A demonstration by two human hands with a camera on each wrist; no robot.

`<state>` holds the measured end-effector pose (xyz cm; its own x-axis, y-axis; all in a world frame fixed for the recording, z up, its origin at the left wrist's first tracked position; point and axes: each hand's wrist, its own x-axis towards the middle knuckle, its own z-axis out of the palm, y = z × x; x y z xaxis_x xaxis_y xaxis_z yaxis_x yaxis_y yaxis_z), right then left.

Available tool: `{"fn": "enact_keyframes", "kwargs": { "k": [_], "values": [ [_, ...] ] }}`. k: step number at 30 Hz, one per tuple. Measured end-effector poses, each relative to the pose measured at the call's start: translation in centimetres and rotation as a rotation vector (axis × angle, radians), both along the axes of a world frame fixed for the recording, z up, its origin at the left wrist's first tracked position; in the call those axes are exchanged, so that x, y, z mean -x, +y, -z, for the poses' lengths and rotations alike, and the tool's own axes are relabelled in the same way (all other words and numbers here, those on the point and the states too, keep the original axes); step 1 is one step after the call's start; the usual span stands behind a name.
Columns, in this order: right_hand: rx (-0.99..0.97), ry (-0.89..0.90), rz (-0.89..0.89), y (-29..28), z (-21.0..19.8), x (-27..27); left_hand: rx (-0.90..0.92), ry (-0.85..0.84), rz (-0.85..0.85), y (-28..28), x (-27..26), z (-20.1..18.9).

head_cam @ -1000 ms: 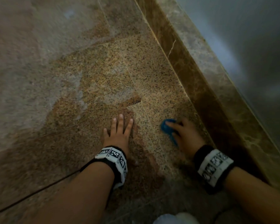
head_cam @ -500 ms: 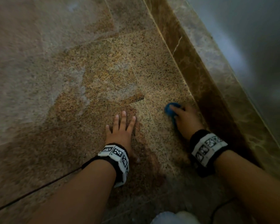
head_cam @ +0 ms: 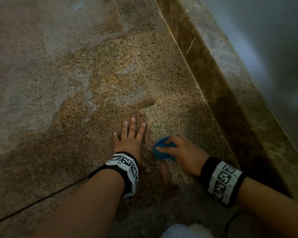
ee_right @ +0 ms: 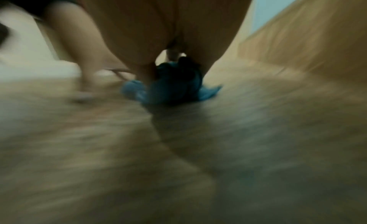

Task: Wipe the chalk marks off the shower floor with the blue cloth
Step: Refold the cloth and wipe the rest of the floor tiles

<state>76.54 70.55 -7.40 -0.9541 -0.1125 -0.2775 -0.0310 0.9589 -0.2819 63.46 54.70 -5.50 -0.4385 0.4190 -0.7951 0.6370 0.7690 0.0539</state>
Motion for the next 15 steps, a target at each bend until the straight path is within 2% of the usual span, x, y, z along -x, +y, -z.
{"fn": "enact_keyframes", "kwargs": {
  "k": [2,4,6,8,11,15],
  "values": [
    [0.099,0.045,0.227,2.5,0.3,0.0,-0.006,-0.006,-0.002,0.0,-0.1,-0.1],
    [0.116,0.062,0.451,4.9,0.2,-0.1,-0.006,-0.008,-0.003,0.1,0.0,-0.2],
    [0.004,0.010,0.633,6.1,0.3,-1.4,0.002,-0.015,-0.003,0.1,0.0,-0.3],
    [-0.028,-0.010,0.762,6.2,0.2,-3.0,0.007,-0.012,-0.002,0.1,0.1,-0.4],
    [-0.058,-0.054,0.804,4.9,0.2,-5.0,0.009,-0.017,0.003,0.1,0.1,-0.6],
    [-0.062,-0.150,0.641,0.6,-0.7,-6.7,-0.013,-0.031,-0.006,0.0,0.6,-0.8]
  ]
}}
